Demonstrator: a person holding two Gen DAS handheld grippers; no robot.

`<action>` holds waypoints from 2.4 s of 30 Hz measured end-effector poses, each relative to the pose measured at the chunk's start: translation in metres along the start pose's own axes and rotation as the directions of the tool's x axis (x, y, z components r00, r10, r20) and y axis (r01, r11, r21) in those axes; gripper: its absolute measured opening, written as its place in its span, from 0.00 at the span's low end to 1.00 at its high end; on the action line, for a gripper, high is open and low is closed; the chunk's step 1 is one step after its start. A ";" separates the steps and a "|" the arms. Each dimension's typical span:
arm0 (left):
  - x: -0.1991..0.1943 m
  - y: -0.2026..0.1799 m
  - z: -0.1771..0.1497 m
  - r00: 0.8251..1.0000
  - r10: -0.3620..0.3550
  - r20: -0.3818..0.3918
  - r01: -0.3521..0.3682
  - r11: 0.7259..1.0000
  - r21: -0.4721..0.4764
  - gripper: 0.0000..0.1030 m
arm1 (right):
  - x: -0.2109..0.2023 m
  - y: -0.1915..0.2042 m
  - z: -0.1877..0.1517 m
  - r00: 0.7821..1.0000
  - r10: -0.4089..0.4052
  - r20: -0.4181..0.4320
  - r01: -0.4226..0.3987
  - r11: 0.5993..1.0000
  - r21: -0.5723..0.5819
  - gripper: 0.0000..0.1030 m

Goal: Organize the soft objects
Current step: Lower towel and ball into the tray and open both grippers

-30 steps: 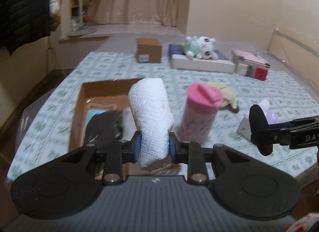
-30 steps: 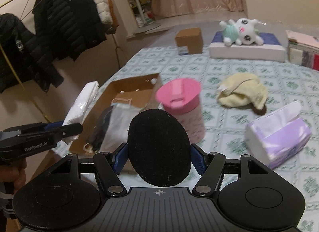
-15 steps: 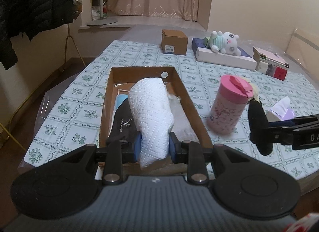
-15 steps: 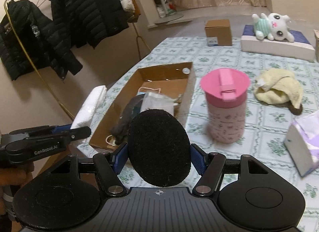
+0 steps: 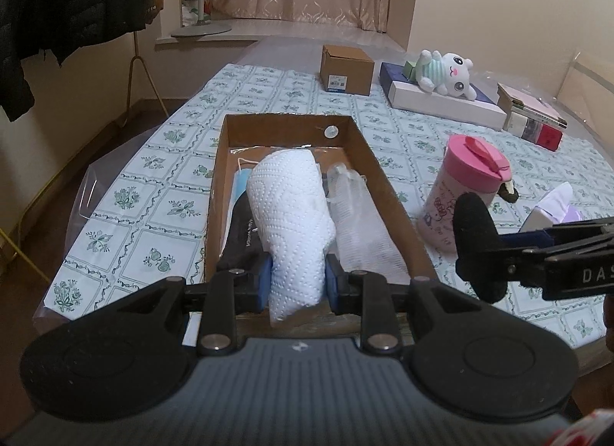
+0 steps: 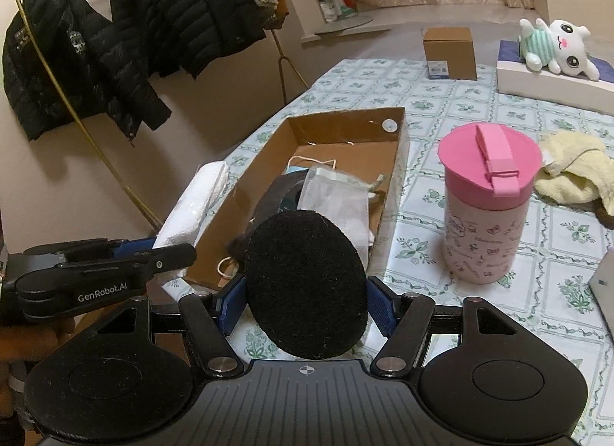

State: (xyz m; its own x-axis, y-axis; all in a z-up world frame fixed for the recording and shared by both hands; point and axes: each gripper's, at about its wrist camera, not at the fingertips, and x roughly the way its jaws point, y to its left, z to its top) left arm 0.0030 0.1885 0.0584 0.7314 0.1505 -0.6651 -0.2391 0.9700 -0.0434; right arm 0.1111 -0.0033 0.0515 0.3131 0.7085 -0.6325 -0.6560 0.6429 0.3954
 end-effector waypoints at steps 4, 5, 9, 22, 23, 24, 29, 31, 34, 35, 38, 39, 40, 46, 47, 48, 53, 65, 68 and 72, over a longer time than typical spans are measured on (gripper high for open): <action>0.007 0.004 0.000 1.000 -0.004 -0.009 0.004 1.000 0.001 0.25 | 0.010 0.002 0.002 1.000 -0.011 0.004 0.011 1.000 -0.007 0.64; 0.009 0.005 0.000 1.000 -0.007 -0.011 0.007 1.000 0.001 0.25 | 0.012 0.003 0.003 1.000 -0.014 0.004 0.014 1.000 -0.010 0.64; 0.018 0.010 0.000 1.000 -0.016 -0.021 0.016 1.000 0.003 0.25 | 0.024 0.007 0.004 0.999 -0.040 0.009 0.040 0.998 -0.038 0.64; 0.072 0.028 0.009 0.994 -0.043 -0.100 0.049 0.997 0.061 0.25 | 0.100 0.012 0.014 0.994 -0.076 -0.073 0.063 0.985 -0.159 0.64; 0.077 0.028 0.010 0.993 -0.046 -0.108 0.053 0.996 0.066 0.25 | 0.106 0.012 0.013 0.993 -0.081 -0.086 0.065 0.982 -0.175 0.64; 0.083 0.029 0.010 0.992 -0.051 -0.117 0.059 0.996 0.070 0.25 | 0.114 0.012 0.012 0.991 -0.088 -0.098 0.068 0.979 -0.190 0.64; 0.106 0.034 0.010 0.986 -0.066 -0.151 0.081 0.992 0.093 0.25 | 0.144 0.009 0.010 0.983 -0.114 -0.144 0.077 0.967 -0.242 0.64; 0.113 0.036 0.010 0.984 -0.073 -0.161 0.089 0.991 0.096 0.25 | 0.153 0.008 0.011 0.982 -0.123 -0.145 0.081 0.960 -0.269 0.64; 0.122 0.041 0.013 0.984 -0.076 -0.163 0.092 0.991 0.095 0.26 | 0.162 0.007 0.015 0.981 -0.143 -0.129 0.098 0.947 -0.307 0.64; 0.125 0.043 0.015 0.983 -0.077 -0.164 0.094 0.991 0.094 0.26 | 0.164 0.006 0.016 0.981 -0.148 -0.126 0.102 0.944 -0.313 0.64; 0.133 0.046 0.020 0.983 -0.079 -0.165 0.096 0.990 0.099 0.26 | 0.173 0.006 0.022 0.980 -0.163 -0.117 0.116 0.936 -0.333 0.64; 0.135 0.047 0.021 0.983 -0.079 -0.167 0.097 0.990 0.101 0.26 | 0.175 0.006 0.023 0.979 -0.170 -0.115 0.121 0.932 -0.341 0.64; 0.137 0.047 0.022 0.983 -0.080 -0.168 0.099 0.990 0.105 0.26 | 0.178 0.006 0.024 0.978 -0.175 -0.114 0.125 0.929 -0.349 0.64; 0.137 0.046 0.023 0.983 -0.075 -0.168 0.094 0.989 0.112 0.34 | 0.178 0.006 0.024 0.979 -0.172 -0.106 0.124 0.927 -0.354 0.64; 0.136 0.046 0.022 0.983 -0.074 -0.166 0.094 0.989 0.111 0.34 | 0.176 0.006 0.023 0.980 -0.169 -0.103 0.123 0.927 -0.354 0.64; 0.135 0.046 0.021 0.984 -0.075 -0.165 0.094 0.989 0.112 0.35 | 0.175 0.006 0.023 0.981 -0.168 -0.101 0.122 0.927 -0.354 0.65; 0.126 0.048 0.020 0.985 -0.065 -0.159 0.081 0.992 0.099 0.45 | 0.166 0.012 0.019 0.985 -0.150 -0.087 0.108 0.923 -0.370 0.72; 0.090 0.045 0.016 0.992 -0.031 -0.125 0.040 0.997 0.068 0.57 | 0.114 0.025 0.011 0.994 -0.108 -0.010 0.098 0.934 -0.343 0.77; 0.079 0.041 0.015 0.993 -0.027 -0.111 0.033 0.998 0.055 0.58 | 0.097 0.027 0.006 0.994 -0.105 0.017 0.105 0.937 -0.332 0.77; 0.064 0.034 0.012 0.995 -0.023 -0.094 0.026 0.999 0.032 0.59 | 0.071 0.023 -0.003 0.993 -0.106 0.043 0.114 0.948 -0.297 0.77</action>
State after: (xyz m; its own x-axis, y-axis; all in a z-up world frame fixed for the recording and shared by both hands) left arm 0.0489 0.2335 0.0231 0.6732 0.1095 -0.7313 -0.1991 0.9793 -0.0366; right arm 0.1163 0.0615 0.0140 0.4098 0.6483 -0.6417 -0.7903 0.6037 0.1053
